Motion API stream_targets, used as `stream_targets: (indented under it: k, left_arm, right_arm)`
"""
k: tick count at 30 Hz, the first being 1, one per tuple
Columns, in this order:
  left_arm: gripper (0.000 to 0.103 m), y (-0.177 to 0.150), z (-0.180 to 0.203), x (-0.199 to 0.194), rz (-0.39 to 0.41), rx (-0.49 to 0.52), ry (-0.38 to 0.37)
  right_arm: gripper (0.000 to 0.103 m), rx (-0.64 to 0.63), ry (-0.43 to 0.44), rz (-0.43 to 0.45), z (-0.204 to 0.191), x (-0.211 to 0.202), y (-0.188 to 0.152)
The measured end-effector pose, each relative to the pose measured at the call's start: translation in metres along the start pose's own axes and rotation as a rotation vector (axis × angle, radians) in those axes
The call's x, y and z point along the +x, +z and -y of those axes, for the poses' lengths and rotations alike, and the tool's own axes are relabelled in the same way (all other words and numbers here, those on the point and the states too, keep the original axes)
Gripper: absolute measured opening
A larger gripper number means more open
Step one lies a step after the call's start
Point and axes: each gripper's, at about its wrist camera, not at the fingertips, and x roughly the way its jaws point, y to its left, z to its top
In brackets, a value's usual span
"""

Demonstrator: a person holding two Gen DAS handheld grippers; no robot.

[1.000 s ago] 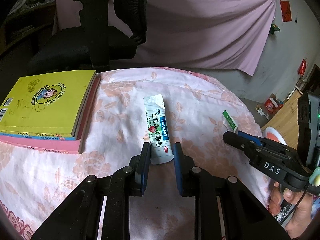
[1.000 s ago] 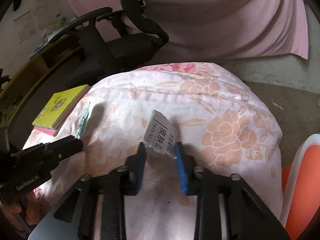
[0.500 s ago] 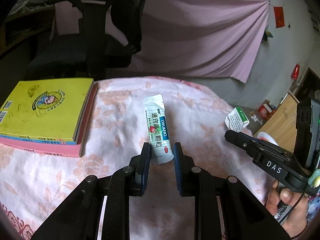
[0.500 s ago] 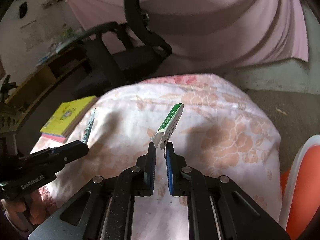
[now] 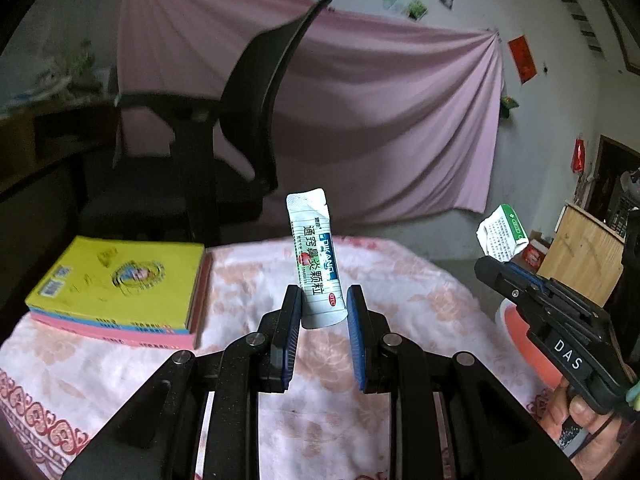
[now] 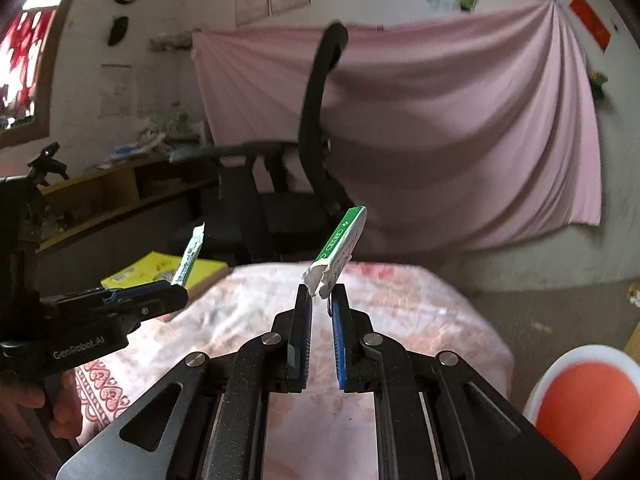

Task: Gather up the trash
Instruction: 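Lift the cream box and sachet off the table with both tools, then carry both items over the red bin and open both tools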

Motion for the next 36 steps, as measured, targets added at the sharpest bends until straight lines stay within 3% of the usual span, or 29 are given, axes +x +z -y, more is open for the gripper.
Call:
stream_targets:
  k: [11, 18, 28, 36]
  left_arm:
    - [0.019, 0.004, 0.048, -0.043, 0.182, 0.081, -0.048]
    - [0.019, 0.01, 0.096, -0.058, 0.236, 0.172, -0.125]
    - [0.019, 0.01, 0.192, -0.035, 0.193, 0.288, -0.249]
    - [0.019, -0.001, 0.253, 0.0, 0.108, 0.334, -0.329]
  right_arm:
    - [0.008, -0.04, -0.085, 0.159, -0.001, -0.052, 0.003]
    - [0.008, -0.008, -0.178, 0.207, 0.025, -0.094, -0.001]
    - [0.008, 0.044, -0.33, 0.218, 0.079, -0.138, -0.012]
    - [0.008, 0.123, -0.381, 0.143, 0.124, -0.147, -0.021]
